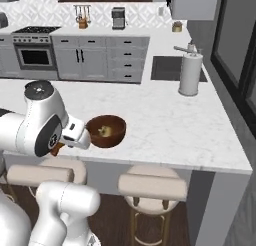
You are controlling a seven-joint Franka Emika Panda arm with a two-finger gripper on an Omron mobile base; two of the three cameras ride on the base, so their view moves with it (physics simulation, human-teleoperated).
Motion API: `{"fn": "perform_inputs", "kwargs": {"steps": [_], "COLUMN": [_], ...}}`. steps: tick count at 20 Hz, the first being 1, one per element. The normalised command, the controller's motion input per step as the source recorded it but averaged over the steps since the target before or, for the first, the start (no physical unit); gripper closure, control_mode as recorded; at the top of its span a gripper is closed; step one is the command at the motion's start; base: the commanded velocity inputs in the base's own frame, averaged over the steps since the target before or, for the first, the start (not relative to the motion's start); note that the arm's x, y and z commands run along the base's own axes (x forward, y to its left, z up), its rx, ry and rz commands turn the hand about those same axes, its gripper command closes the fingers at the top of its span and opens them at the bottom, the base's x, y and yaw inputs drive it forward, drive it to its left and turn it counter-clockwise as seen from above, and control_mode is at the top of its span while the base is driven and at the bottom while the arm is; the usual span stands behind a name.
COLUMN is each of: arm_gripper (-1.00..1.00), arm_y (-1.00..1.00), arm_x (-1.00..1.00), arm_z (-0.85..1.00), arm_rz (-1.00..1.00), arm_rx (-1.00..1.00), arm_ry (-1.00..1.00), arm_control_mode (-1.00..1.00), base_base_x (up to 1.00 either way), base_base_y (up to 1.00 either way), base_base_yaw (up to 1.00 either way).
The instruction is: Pick the chicken drumstick and onion from their plates and place them in the bowl. Then put the bowl in the fridge.
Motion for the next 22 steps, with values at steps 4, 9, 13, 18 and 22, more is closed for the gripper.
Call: {"fn": "perform_inputs", "kwargs": {"steps": [4, 9, 13, 18, 22], "arm_gripper": [1.0, 1.0, 1.0, 1.0, 1.0], "arm_y": [0.0, 0.0, -0.1, -0.07, 0.05], "arm_x": [0.0, 0.0, 0.21, 0.99, 1.0], "arm_z": [0.0, 0.0, 0.0, -0.05, -0.21], "arm_rz": [0.0, 0.0, 0.0, 0.0, 0.0], "arm_rx": [0.0, 0.0, 0.01, -0.01, -0.03], "arm_ry": [0.0, 0.0, 0.03, 0.11, 0.12], "arm_control_mode": [1.0, 1.0, -1.0, -1.0, -1.0], "base_base_x": [0.56, 0.03, 0.15, 0.0, 0.0], "base_base_y": [-0.31, -0.45, -0.33, 0.0, 0.0], "base_base_yaw": [0.21, 0.3, 0.06, 0.0, 0.0]}}
